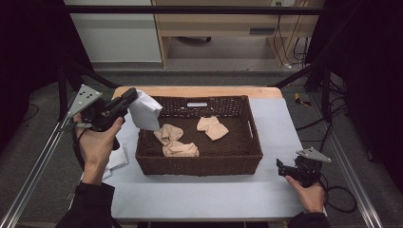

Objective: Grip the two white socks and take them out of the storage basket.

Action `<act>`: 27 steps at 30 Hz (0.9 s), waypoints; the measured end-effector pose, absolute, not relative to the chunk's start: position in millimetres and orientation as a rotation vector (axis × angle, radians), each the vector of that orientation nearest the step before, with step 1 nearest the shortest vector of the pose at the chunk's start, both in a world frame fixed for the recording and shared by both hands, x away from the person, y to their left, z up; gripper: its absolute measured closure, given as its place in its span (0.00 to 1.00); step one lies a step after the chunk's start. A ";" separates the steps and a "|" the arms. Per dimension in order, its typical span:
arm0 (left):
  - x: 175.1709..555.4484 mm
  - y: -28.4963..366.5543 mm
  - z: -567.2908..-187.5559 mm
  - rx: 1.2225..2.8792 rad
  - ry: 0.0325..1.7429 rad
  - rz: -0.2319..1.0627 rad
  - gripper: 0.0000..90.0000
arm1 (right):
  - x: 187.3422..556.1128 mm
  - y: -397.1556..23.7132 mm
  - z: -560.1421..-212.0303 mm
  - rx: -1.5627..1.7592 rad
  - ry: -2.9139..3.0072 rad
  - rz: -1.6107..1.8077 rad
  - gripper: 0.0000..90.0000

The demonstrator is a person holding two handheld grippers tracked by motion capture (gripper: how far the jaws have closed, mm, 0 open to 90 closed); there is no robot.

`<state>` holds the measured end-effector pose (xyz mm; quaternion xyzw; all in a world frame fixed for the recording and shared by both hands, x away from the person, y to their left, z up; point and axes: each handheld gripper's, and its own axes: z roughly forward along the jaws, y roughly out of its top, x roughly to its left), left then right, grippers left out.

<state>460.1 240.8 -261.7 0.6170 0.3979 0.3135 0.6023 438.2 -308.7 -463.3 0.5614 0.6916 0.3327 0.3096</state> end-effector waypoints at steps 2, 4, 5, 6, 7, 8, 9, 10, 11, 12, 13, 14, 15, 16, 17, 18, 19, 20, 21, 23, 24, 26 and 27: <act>456.2 249.9 -262.8 1.418 0.934 0.736 0.98 | 438.5 -308.4 -463.6 1.484 1.827 0.876 0.08; 452.6 259.9 -263.5 1.398 0.947 0.740 0.98 | 438.6 -308.0 -463.8 1.485 1.829 0.875 0.08; 450.9 265.1 -263.7 1.390 0.956 0.745 0.98 | 438.4 -308.0 -463.8 1.481 1.830 0.872 0.08; 449.1 270.1 -263.9 1.383 0.964 0.752 0.98 | 438.1 -307.8 -463.8 1.482 1.830 0.873 0.08; 447.2 275.1 -264.4 1.378 0.971 0.763 0.98 | 438.1 -307.9 -463.8 1.482 1.829 0.873 0.08; 445.1 279.9 -265.0 1.375 0.977 0.773 0.98 | 438.0 -307.9 -463.8 1.484 1.827 0.875 0.08; 442.9 284.7 -266.0 1.373 0.984 0.781 0.98 | 438.0 -308.0 -463.7 1.484 1.827 0.875 0.08; 440.6 289.4 -267.4 1.369 0.991 0.790 0.98 | 438.0 -308.0 -463.8 1.484 1.827 0.875 0.08; 438.5 294.2 -269.1 1.364 1.001 0.798 0.98 | 438.0 -307.9 -463.8 1.484 1.827 0.875 0.08; 436.8 299.2 -271.1 1.358 1.010 0.801 0.98 | 438.0 -307.9 -463.8 1.483 1.829 0.875 0.08; 435.3 304.1 -273.4 1.356 1.019 0.804 0.98 | 438.0 -307.7 -463.8 1.483 1.829 0.876 0.08; 433.9 308.8 -276.2 1.350 1.030 0.808 0.98 | 437.9 -307.6 -463.8 1.483 1.830 0.875 0.08; 432.7 313.6 -279.1 1.343 1.041 0.811 0.98 | 437.9 -307.5 -463.8 1.483 1.830 0.876 0.08; 431.5 318.4 -282.3 1.335 1.052 0.812 0.98 | 437.7 -307.5 -463.8 1.482 1.830 0.876 0.08; 430.8 322.7 -285.8 1.335 1.066 0.814 0.98 | 437.6 -307.7 -463.7 1.481 1.830 0.876 0.08; 430.4 326.5 -289.6 1.335 1.080 0.816 0.98 | 437.5 -307.8 -463.7 1.482 1.829 0.877 0.08; 430.0 330.1 -293.8 1.335 1.093 0.819 0.98 | 437.7 -307.8 -463.8 1.482 1.830 0.874 0.08; 429.7 333.5 -298.2 1.333 1.105 0.817 0.98 | 437.9 -307.6 -464.0 1.483 1.831 0.873 0.08; 429.7 336.8 -302.9 1.331 1.118 0.814 0.98 | 437.9 -307.5 -464.0 1.483 1.831 0.873 0.08; 431.3 342.2 -313.0 1.328 1.150 0.804 0.98 | 438.0 -307.3 -464.2 1.481 1.833 0.871 0.08; 432.3 344.0 -318.5 1.331 1.163 0.797 0.98 | 438.1 -307.2 -464.3 1.479 1.836 0.867 0.08; 434.2 345.8 -330.3 1.347 1.187 0.785 0.98 | 437.9 -307.1 -464.3 1.480 1.835 0.870 0.08; 435.2 346.2 -336.5 1.356 1.201 0.779 0.98 | 437.8 -307.3 -464.2 1.480 1.834 0.871 0.08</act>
